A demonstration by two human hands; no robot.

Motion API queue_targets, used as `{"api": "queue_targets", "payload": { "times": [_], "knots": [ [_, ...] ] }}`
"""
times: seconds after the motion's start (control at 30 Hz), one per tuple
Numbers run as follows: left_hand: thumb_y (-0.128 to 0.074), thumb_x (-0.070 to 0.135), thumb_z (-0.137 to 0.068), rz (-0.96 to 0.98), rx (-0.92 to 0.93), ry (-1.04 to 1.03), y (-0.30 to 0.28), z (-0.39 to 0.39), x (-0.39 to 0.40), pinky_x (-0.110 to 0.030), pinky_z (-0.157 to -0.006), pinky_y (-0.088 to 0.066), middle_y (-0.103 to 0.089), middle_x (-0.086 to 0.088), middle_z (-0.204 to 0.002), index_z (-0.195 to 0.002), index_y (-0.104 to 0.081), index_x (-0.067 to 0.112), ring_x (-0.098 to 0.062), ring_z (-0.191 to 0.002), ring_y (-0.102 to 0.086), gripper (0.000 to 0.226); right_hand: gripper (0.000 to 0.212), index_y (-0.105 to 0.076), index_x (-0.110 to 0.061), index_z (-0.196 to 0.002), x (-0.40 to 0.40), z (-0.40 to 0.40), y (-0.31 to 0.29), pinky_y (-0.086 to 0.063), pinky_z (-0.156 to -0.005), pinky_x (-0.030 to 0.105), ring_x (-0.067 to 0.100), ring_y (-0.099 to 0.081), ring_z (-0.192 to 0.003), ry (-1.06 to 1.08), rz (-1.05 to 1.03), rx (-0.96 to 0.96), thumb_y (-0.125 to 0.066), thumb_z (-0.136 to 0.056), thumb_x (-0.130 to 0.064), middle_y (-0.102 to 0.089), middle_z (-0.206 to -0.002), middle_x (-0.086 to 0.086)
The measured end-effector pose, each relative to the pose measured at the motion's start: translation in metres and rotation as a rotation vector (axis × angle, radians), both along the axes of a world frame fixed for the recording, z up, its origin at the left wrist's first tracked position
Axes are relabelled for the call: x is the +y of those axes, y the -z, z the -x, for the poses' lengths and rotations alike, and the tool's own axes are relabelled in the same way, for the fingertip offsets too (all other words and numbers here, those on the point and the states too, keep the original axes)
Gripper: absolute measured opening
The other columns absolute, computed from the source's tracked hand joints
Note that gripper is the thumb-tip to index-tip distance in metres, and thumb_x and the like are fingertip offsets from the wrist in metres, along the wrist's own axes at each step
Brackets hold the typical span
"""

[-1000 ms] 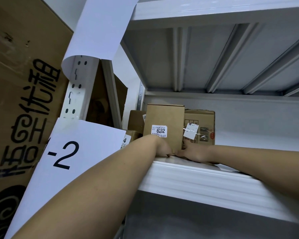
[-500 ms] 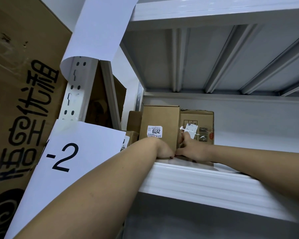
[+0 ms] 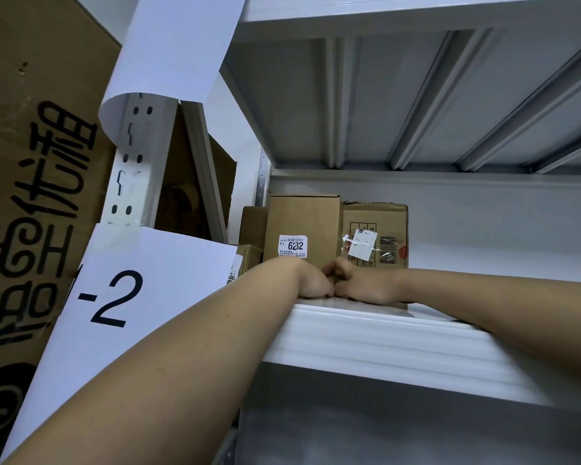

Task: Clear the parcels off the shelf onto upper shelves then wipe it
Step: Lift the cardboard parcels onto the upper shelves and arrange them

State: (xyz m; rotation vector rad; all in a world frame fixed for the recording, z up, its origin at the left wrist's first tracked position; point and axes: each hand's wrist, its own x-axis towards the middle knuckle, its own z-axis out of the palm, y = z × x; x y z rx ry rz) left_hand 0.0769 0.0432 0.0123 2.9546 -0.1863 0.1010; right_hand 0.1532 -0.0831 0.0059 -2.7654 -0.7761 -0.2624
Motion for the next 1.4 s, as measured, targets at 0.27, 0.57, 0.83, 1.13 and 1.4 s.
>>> {"api": "queue_targets", "payload": {
  "times": [0.27, 0.57, 0.83, 1.13, 1.4],
  "knots": [
    [-0.031, 0.026, -0.104, -0.024, -0.047, 0.002, -0.001, 0.008, -0.003, -0.025, -0.098, -0.030, -0.039, -0.011, -0.147, -0.142, -0.038, 0.009, -0.022, -0.124, -0.041, 0.042, 0.038, -0.036, -0.016, -0.129, -0.005, 0.014, -0.005, -0.039, -0.085, 0.031, 0.025, -0.050, -0.107, 0.117, 0.105, -0.248, -0.046, -0.096, -0.032, -0.049, -0.125, 0.008],
    [-0.028, 0.033, -0.104, -0.075, -0.063, -0.013, -0.001, 0.014, -0.006, -0.030, -0.109, -0.021, -0.025, -0.006, -0.156, -0.148, -0.029, 0.013, -0.023, -0.141, -0.025, 0.048, 0.055, -0.030, -0.012, -0.143, -0.055, 0.002, -0.020, -0.032, -0.107, 0.036, 0.029, -0.030, -0.135, 0.399, 0.443, -0.254, -0.043, -0.096, -0.037, -0.031, -0.145, 0.009],
    [-0.025, 0.035, -0.105, -0.136, -0.075, -0.046, -0.001, 0.013, -0.009, -0.031, -0.109, -0.022, -0.022, -0.008, -0.156, -0.150, -0.025, 0.013, -0.025, -0.142, -0.022, 0.050, 0.057, -0.023, -0.007, -0.147, -0.058, -0.001, -0.017, -0.032, -0.110, 0.040, 0.031, -0.027, -0.137, 0.487, 0.446, -0.212, -0.039, -0.098, -0.032, -0.026, -0.147, 0.012],
    [-0.020, 0.036, -0.105, -0.173, 0.007, -0.010, -0.001, 0.010, -0.011, -0.034, -0.113, -0.015, -0.022, -0.005, -0.157, -0.150, -0.025, 0.016, -0.022, -0.145, -0.017, 0.049, 0.057, -0.029, -0.011, -0.141, -0.061, 0.002, -0.023, -0.039, -0.097, 0.040, 0.034, -0.039, -0.128, 0.550, 0.236, -0.369, -0.045, -0.094, -0.038, -0.032, -0.141, 0.013],
    [-0.020, 0.037, -0.105, -0.126, 0.027, -0.023, 0.001, 0.007, -0.009, -0.032, -0.112, -0.019, -0.025, -0.005, -0.156, -0.150, -0.028, 0.015, -0.023, -0.143, -0.022, 0.050, 0.062, -0.029, -0.003, -0.141, -0.056, 0.020, -0.021, -0.047, -0.091, 0.034, 0.029, -0.045, -0.116, 0.511, 0.196, 0.022, -0.047, -0.095, -0.040, -0.037, -0.131, 0.012]
  ]
}}
